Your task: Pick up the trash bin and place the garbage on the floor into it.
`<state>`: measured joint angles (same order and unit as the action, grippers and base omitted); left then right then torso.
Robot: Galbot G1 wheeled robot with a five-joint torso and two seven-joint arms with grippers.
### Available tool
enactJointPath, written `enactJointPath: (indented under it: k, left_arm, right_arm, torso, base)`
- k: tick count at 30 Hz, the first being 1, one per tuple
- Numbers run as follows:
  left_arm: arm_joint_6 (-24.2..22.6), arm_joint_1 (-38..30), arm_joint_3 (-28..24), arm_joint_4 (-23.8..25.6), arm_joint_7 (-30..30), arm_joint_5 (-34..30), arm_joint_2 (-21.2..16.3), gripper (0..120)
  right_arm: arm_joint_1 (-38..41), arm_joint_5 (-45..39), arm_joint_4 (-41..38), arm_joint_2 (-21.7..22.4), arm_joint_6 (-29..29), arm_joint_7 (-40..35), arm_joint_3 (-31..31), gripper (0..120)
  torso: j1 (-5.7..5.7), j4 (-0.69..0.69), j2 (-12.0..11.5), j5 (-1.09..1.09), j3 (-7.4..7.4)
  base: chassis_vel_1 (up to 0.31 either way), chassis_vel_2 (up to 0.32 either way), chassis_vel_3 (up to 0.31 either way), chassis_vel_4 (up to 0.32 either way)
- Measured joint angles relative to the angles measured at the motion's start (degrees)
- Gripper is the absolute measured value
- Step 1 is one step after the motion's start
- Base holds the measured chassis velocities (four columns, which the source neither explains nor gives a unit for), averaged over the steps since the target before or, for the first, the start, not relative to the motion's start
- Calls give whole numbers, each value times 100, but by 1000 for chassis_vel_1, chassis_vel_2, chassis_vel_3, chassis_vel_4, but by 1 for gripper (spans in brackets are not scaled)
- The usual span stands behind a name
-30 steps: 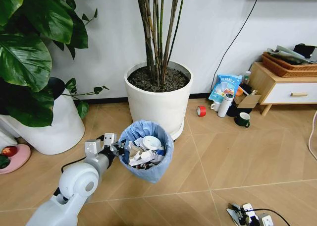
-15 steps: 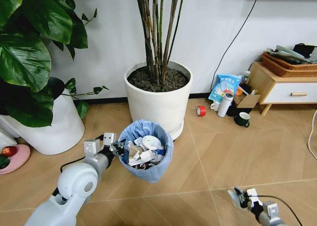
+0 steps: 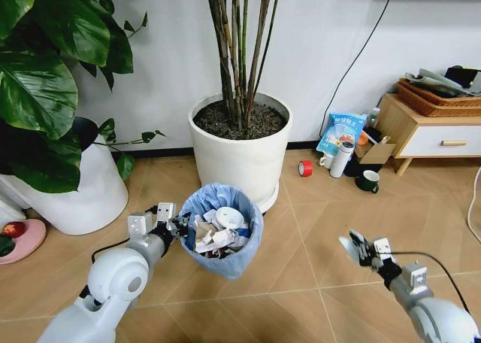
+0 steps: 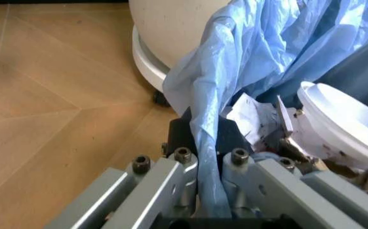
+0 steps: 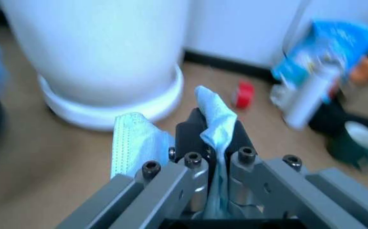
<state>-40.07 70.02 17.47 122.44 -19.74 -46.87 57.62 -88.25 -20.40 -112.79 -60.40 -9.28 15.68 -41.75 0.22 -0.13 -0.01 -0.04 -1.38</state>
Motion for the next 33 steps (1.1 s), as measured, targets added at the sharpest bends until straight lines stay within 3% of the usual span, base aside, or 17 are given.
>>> enactJointPath:
  k: [11, 16, 19, 33]
  left_arm:
    - [-5, -160, -166, -113, 46, -130, -134, 0]
    - [-43, -275, -323, -228, -5, -342, -177, 0]
    - [-61, -363, -415, -253, -59, -459, -269, 0]
    - [-99, -520, -468, -286, -154, -745, -379, 0]
  right_arm:
    - [1027, -1401, -1286, 732, -826, -408, 746, 0]
    - [1802, -2312, -1546, 1000, -1058, -769, 1740, 0]
    - [2190, -2292, -1451, 924, -1028, -787, 2314, 0]
    - [3121, -2229, -806, 519, -950, -820, 3865, 0]
  torso:
    - [0, 0, 0, -2, 0]
    - [0, 0, 0, -2, 0]
    - [0, 1, 0, -1, 0]
    - [0, 0, 0, -1, 0]
  base:
    - [0, 0, 0, 0]
    - [0, 0, 0, 0]
    - [0, 0, 0, 0]
    - [0, 0, 0, 0]
